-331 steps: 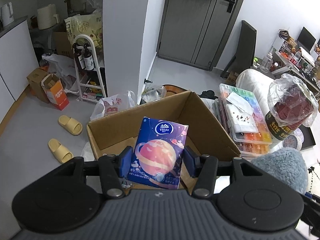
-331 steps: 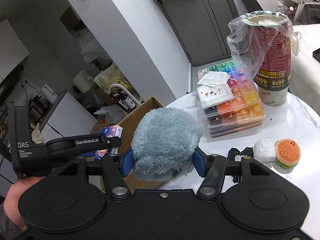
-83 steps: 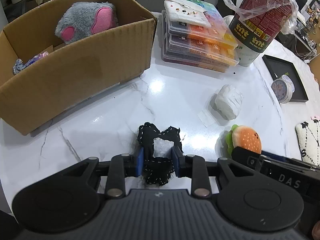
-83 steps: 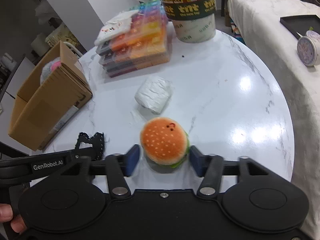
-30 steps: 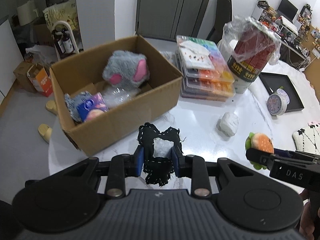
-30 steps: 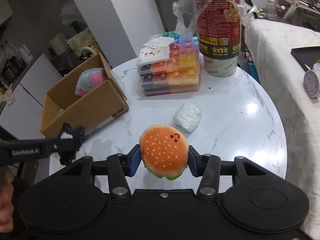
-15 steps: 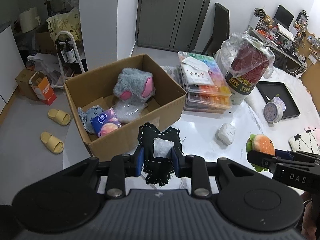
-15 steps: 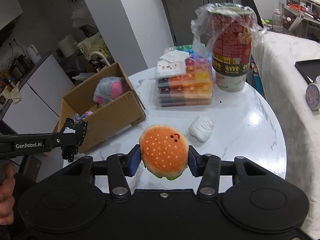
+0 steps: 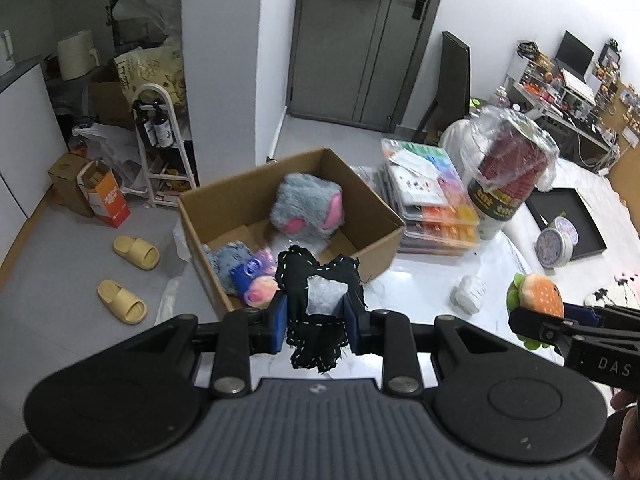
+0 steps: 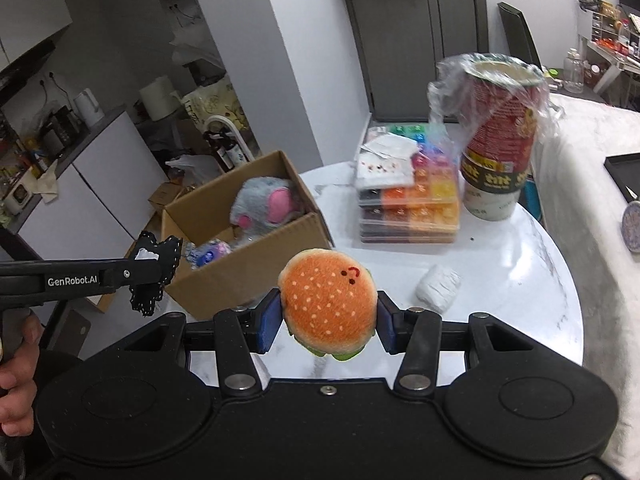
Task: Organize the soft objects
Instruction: 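Carry the black strap and burger plush over the cardboard box with both grippers, then open the left gripper to drop the black strap while the right gripper releases the burger into the box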
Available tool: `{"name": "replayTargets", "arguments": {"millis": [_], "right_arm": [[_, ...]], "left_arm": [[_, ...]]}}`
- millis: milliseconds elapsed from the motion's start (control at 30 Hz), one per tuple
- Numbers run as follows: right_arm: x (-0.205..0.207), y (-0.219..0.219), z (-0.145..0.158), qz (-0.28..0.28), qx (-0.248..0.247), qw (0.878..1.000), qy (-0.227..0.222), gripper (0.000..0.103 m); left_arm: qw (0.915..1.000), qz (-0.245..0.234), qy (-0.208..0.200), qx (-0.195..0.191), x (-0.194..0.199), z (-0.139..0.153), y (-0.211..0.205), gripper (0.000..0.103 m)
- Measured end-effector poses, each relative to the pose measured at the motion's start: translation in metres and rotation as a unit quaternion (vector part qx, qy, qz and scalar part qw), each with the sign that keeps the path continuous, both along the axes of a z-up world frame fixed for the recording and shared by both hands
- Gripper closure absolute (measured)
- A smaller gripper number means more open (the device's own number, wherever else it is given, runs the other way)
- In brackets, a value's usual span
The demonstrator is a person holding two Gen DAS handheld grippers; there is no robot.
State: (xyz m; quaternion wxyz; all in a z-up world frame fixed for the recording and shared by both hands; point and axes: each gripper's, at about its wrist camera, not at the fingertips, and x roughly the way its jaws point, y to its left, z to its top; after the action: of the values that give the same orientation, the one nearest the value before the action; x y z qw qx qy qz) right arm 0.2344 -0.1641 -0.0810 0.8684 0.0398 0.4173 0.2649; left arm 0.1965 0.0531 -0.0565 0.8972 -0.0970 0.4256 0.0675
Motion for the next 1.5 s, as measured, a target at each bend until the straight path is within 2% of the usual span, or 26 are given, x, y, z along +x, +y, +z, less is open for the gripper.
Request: {"name": "replayTargets", "arguments": {"millis": [300,767,1500], "right_arm": [[0.004,0.025,0.007,0.019,-0.001,1.000,-0.008,0.055],[0.021,0.054,0.013,0.047,-0.007,0.999,-0.007,0.055],[0.062,0.102,0.010,0.065,-0.036,0.997,-0.003,0.055]], "left_arm": [[0.9998,0.018,-0.010,0.006,0.007,0.008,0.031,0.075],[0.9991,0.042,-0.006,-0.001,0.041,0.002,0.063,0.075],[0.9995,0.025,0.018,-0.007,0.103,-0.028,0.077,0.074]]}}
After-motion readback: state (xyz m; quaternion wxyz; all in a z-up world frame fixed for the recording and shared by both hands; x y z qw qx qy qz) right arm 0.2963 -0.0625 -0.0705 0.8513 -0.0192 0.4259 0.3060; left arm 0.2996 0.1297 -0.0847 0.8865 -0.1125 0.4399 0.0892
